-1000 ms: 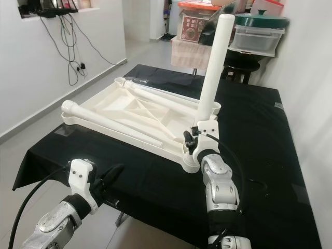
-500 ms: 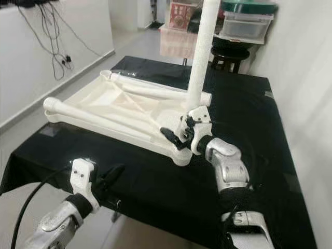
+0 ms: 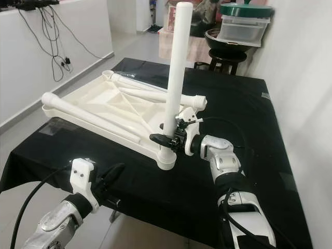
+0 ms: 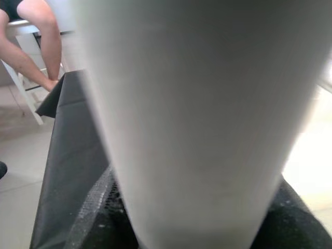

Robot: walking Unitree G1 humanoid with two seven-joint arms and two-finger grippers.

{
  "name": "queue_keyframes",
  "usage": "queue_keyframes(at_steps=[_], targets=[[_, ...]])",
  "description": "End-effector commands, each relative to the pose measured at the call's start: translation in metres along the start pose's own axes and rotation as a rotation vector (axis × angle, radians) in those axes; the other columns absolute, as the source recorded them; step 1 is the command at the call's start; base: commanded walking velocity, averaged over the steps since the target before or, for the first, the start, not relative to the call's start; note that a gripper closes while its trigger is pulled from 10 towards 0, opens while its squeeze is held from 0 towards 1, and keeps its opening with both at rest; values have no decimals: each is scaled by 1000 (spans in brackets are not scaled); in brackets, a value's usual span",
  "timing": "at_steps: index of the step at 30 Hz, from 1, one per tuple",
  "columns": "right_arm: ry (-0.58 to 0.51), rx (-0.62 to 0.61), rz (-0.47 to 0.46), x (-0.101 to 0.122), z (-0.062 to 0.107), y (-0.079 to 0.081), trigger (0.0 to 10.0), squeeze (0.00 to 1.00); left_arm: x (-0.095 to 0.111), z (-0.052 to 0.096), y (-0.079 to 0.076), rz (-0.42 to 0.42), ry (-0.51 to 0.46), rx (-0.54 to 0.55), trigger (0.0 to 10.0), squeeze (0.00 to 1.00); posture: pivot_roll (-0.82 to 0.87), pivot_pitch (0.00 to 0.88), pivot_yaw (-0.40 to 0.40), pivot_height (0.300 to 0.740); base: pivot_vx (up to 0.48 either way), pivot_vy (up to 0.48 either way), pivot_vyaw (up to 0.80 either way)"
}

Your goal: Building children table

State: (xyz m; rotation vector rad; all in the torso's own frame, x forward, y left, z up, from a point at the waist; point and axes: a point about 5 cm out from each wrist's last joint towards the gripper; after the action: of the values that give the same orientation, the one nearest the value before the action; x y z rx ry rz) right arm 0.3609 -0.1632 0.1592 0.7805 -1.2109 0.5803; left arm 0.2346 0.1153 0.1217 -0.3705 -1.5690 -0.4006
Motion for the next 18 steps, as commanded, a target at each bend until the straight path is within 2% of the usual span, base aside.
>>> queue_keyframes(at_steps=[1, 3, 4, 5, 6, 7, 8, 9, 10, 11, 14, 18], targets=[[12, -5, -46, -14, 0, 1, 0, 0, 0, 1, -2, -8, 6, -1, 10000, 0, 52, 0, -49, 740, 0, 0, 0], [11, -25, -54, -18, 2, 0, 0, 0, 0, 1, -2, -8, 6, -1, 10000, 0, 52, 0, -49, 740, 0, 0, 0], [-7, -127, -78, -26, 6, -4, 0, 0, 0, 2, -2, -7, 6, -1, 10000, 0, 50, 0, -50, 740, 0, 0, 0], [9, -429, -62, -37, 16, -17, 0, 0, 0, 3, -1, -7, 6, -1, 10000, 0, 48, 0, -51, 740, 0, 0, 0], [21, -646, -36, -45, 25, -26, 0, 0, 0, 3, -1, -7, 6, -1, 10000, 0, 48, 0, -51, 740, 0, 0, 0], [12, -867, -91, -60, 42, -25, 0, 0, 1, 4, -1, -8, 7, -1, 10000, 0, 41, 0, -51, 740, 0, 0, 0], [10, -995, -134, -69, 57, -23, 0, 0, 1, 4, -1, -8, 7, -1, 10000, 0, 41, 0, -51, 740, 0, 0, 0], [12, -1037, -133, -75, 65, -17, 0, 0, 1, 5, 0, -8, 7, -1, 10000, 0, 36, 0, -43, 740, 0, 0, 0], [12, -1037, -133, -75, 65, -17, 0, 0, 1, 5, 0, -8, 7, -1, 10000, 0, 36, 0, -43, 740, 0, 0, 0], [15, -1053, -119, -79, 70, -10, 0, 0, 1, 5, 1, -8, 7, -2, 10000, 0, 32, 0, -40, 740, 0, 0, 0], [15, -1030, -102, -81, 70, -1, 0, 0, 1, 5, 1, -8, 8, -4, 10000, 0, 21, 0, -35, 740, 0, 0, 0], [24, -995, -98, -81, 65, 1, 0, 0, 1, 4, 1, -7, 8, -5, 10000, 0, 17, 0, -35, 740, 0, 0, 0]])
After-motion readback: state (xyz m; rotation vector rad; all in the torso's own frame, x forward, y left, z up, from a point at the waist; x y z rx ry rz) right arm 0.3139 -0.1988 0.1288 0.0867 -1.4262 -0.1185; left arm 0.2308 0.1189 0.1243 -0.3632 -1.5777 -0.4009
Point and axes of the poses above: a point about 5 cm out from each wrist's last joint towards the gripper, its own z axis pointing back from the gripper into the wrist, its own x axis along the axis of the wrist's last joint, y = z × x, and after that the axes turned 11 degrees about -z, right-handed
